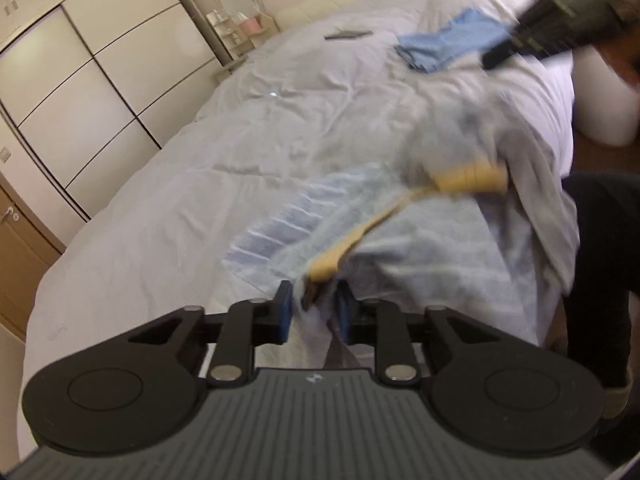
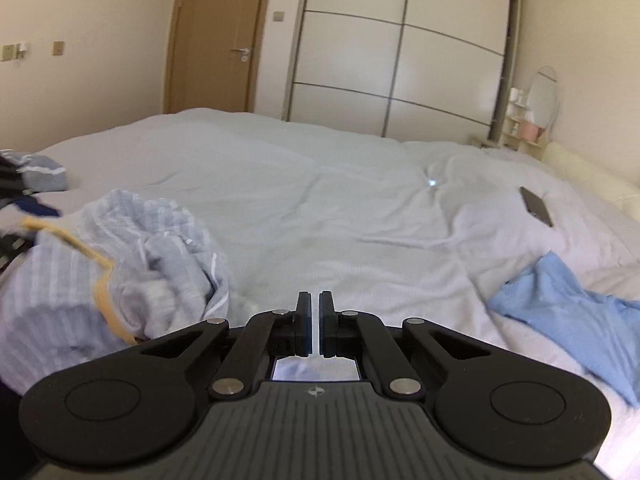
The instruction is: Fold clothes
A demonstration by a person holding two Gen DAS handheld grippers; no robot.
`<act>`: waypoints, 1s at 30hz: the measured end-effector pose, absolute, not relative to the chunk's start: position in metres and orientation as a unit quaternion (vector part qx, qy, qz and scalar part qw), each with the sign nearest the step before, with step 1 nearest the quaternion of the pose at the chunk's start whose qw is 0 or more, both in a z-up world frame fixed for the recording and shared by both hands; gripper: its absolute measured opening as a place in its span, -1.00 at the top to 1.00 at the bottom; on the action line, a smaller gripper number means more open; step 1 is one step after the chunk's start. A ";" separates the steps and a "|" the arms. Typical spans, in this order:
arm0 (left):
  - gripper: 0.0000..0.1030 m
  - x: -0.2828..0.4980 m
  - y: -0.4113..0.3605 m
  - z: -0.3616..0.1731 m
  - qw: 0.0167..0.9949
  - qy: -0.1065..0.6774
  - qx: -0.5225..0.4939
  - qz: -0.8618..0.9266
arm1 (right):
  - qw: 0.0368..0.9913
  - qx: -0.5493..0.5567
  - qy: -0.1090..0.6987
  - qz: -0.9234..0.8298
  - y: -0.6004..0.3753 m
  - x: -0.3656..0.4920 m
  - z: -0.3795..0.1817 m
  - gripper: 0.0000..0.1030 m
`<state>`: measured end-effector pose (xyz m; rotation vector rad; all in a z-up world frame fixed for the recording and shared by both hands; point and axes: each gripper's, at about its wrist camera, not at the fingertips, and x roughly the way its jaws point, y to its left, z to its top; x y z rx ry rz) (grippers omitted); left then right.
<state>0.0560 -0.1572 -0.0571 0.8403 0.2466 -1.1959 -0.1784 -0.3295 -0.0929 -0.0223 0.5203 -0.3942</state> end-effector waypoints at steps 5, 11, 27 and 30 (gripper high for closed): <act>0.81 0.069 -0.158 -0.038 0.740 0.106 0.367 -0.554 | 0.964 -0.005 0.235 -0.122 -0.293 -0.187 -0.095 0.12; 0.92 0.076 -0.158 -0.027 0.755 0.099 0.355 -0.542 | 0.953 -0.073 0.283 -0.081 -0.248 -0.158 -0.133 0.28; 0.36 0.059 -0.125 -0.038 0.749 0.113 0.328 -0.564 | 0.933 0.003 0.257 -0.251 -0.359 -0.179 -0.108 0.95; 0.36 0.056 -0.119 -0.049 0.743 0.117 0.356 -0.554 | 0.929 0.009 0.264 -0.260 -0.360 -0.175 -0.115 0.95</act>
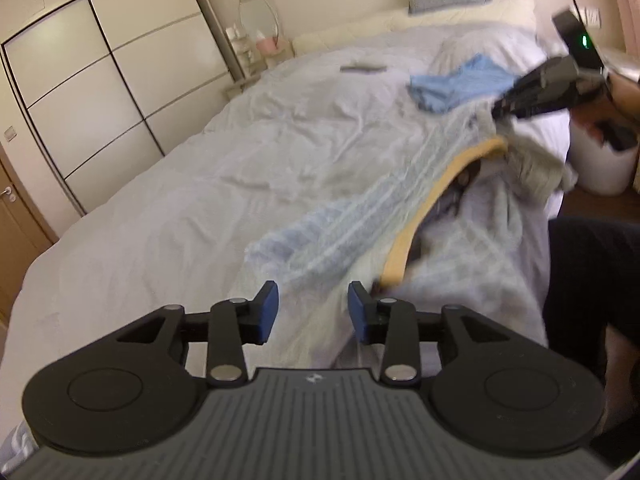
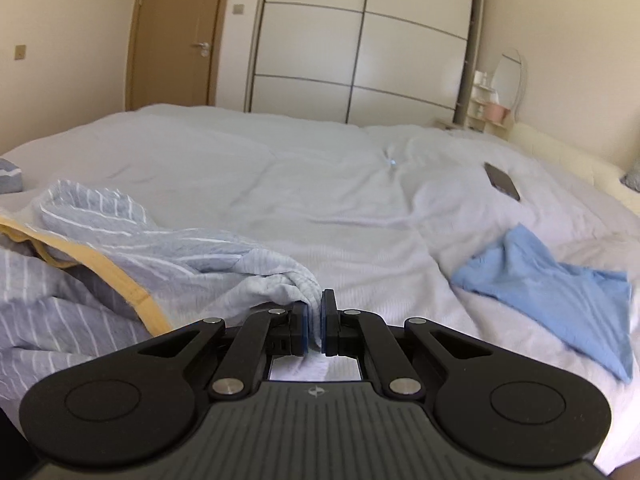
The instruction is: Fold clothes
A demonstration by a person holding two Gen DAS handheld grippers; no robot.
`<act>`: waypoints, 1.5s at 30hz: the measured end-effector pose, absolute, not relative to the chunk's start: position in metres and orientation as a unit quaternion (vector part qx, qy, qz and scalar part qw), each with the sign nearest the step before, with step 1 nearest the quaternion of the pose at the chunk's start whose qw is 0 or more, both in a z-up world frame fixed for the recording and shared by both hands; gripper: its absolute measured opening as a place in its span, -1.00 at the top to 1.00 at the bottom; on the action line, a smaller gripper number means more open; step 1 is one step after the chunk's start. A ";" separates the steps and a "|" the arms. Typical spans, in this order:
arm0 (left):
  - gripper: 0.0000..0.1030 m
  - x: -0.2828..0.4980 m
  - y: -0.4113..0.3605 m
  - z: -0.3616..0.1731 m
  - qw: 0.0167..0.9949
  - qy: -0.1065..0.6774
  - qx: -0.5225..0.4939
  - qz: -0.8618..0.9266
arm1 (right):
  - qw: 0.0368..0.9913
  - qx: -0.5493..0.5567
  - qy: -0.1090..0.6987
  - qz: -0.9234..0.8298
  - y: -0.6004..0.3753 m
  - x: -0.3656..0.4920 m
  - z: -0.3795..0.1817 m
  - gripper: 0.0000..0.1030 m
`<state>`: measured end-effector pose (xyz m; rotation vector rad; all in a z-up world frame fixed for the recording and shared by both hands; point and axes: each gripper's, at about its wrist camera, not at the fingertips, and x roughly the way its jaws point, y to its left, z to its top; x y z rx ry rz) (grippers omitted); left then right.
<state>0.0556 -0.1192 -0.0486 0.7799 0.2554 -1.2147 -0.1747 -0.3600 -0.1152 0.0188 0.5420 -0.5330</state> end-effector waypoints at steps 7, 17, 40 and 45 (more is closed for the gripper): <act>0.33 0.051 -0.145 -0.069 0.725 0.091 0.401 -0.553 | 0.926 0.004 0.272 -0.263 -0.365 -0.173 -0.126 0.95; 0.81 0.088 -0.188 -0.061 0.738 0.118 0.384 -0.542 | 0.924 -0.009 0.275 -0.264 -0.407 -0.145 -0.123 0.92; 0.47 0.089 -0.196 -0.053 0.700 0.104 0.429 -0.561 | 0.948 -0.056 0.263 -0.172 -0.358 -0.182 -0.130 0.17; 0.32 0.103 -0.204 -0.045 0.677 0.107 0.445 -0.576 | 0.948 -0.038 0.258 -0.181 -0.380 -0.171 -0.124 0.19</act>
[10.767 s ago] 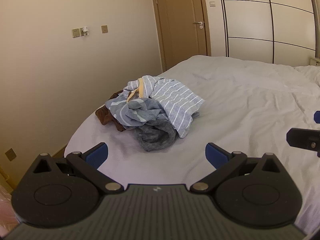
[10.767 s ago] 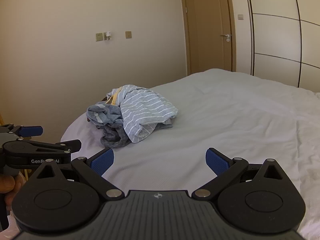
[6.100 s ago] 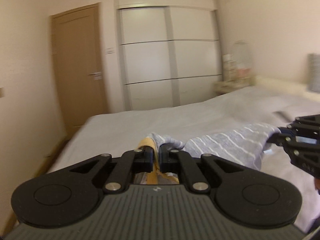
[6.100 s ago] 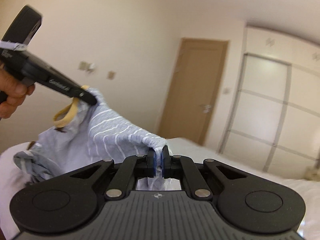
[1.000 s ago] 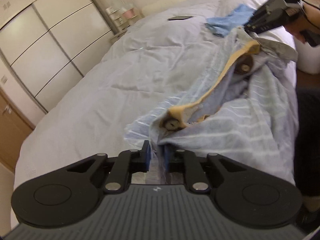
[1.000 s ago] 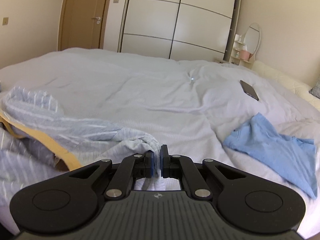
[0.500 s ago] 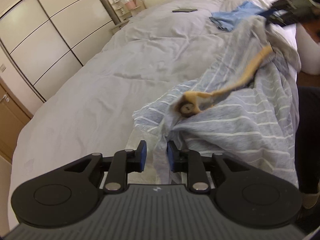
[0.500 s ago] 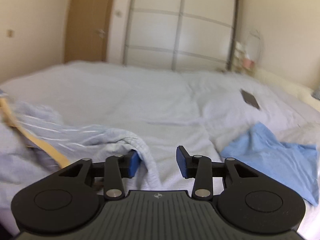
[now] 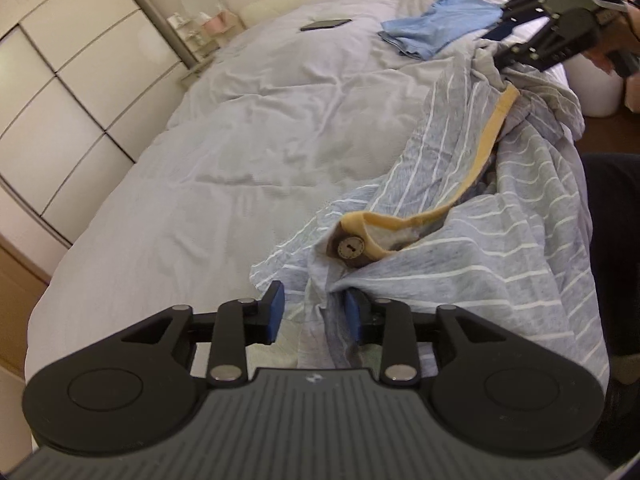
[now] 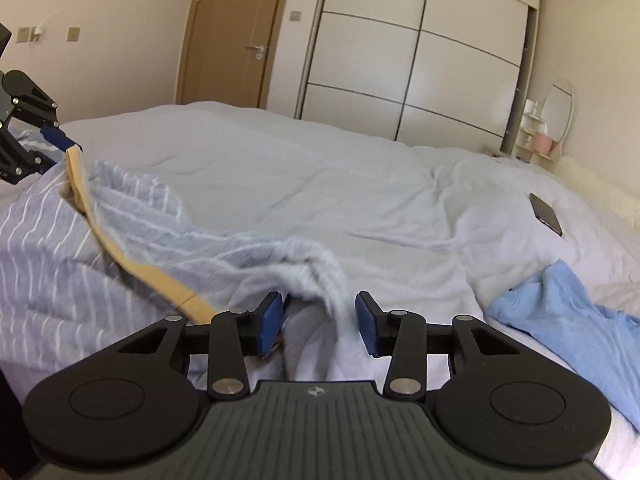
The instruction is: Fold clothes
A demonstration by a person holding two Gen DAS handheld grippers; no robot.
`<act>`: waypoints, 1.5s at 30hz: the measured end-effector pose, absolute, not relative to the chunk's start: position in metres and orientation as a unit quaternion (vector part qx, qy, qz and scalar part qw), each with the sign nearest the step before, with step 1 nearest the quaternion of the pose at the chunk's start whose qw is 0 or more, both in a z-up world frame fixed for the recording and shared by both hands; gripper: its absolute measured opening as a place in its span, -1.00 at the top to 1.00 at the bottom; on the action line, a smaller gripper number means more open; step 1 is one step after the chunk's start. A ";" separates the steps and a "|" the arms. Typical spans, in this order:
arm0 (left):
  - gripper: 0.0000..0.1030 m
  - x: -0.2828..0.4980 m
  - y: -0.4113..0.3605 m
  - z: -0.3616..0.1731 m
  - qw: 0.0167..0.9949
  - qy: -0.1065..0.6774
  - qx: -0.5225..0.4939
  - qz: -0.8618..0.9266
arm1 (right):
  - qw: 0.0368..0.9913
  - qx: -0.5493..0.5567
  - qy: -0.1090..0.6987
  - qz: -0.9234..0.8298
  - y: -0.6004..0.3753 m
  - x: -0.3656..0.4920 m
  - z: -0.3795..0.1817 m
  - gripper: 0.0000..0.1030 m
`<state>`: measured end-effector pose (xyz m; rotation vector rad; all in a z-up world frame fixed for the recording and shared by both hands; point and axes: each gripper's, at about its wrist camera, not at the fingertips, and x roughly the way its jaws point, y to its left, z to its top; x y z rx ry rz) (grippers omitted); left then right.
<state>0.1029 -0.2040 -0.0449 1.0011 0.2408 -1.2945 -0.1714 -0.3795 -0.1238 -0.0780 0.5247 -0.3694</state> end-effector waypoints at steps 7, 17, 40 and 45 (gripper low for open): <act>0.28 0.106 -0.185 -0.021 0.678 0.111 0.434 -0.582 | 0.943 -0.026 0.268 -0.197 -0.403 -0.167 -0.129 0.19; 0.26 0.087 -0.207 -0.040 0.655 0.085 0.467 -0.588 | 0.936 0.015 0.284 -0.209 -0.424 -0.159 -0.141 0.87; 1.00 0.133 -0.238 -0.022 0.788 0.078 0.351 -0.500 | 0.939 -0.078 0.283 -0.177 -0.363 -0.178 -0.134 0.15; 1.00 0.154 -0.255 -0.035 0.801 0.109 0.342 -0.479 | 0.936 -0.050 0.284 -0.201 -0.405 -0.154 -0.134 0.28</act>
